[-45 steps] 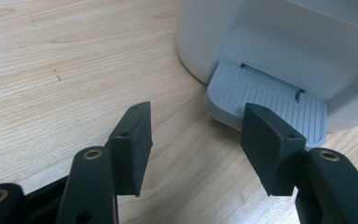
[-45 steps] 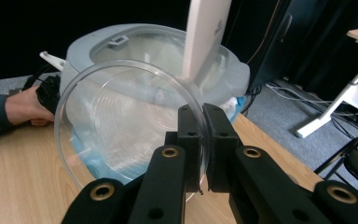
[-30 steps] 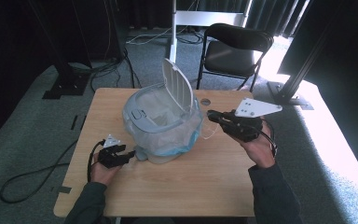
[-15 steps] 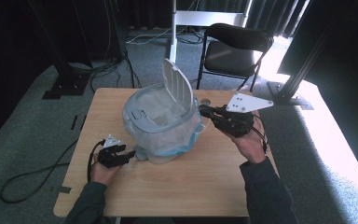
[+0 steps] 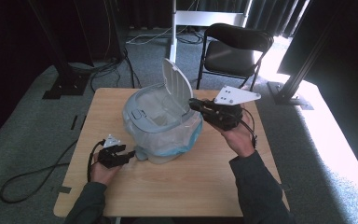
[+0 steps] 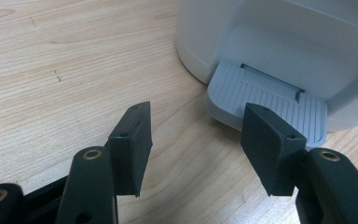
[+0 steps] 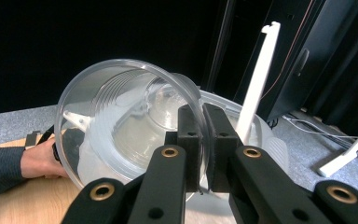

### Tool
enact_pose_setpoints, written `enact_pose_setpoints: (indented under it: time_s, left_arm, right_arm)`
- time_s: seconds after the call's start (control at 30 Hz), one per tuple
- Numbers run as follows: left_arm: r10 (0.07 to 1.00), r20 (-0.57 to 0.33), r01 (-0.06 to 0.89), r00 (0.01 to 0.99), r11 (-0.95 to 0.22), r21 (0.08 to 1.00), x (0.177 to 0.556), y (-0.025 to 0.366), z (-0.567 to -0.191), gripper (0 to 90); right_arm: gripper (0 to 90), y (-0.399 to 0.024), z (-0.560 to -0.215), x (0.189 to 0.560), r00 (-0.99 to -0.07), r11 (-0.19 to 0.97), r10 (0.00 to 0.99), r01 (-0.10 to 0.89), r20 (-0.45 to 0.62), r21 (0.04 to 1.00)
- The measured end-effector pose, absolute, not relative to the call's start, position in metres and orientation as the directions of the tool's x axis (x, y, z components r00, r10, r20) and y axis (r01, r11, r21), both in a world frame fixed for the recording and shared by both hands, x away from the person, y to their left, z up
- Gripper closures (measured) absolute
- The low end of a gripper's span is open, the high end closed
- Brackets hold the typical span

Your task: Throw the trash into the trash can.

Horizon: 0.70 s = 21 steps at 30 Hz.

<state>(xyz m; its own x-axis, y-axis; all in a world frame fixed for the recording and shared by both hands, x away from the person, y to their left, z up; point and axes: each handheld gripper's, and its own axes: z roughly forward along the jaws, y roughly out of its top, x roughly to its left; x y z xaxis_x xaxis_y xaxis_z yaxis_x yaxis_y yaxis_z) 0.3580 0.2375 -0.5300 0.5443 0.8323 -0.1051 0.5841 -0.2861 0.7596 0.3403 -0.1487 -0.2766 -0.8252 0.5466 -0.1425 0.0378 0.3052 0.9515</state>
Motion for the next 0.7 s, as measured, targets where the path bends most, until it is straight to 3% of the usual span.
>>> enact_pose_setpoints:
  time_s: [0.7]
  left_arm:
    - [0.832, -0.105, 0.583, 0.544, -0.286, 0.760, 0.358, 0.238, -0.530, 43.4]
  right_arm:
    - [86.3, -0.120, -0.279, 0.365, -0.810, 0.326, 0.572, 0.076, -0.132, 0.942]
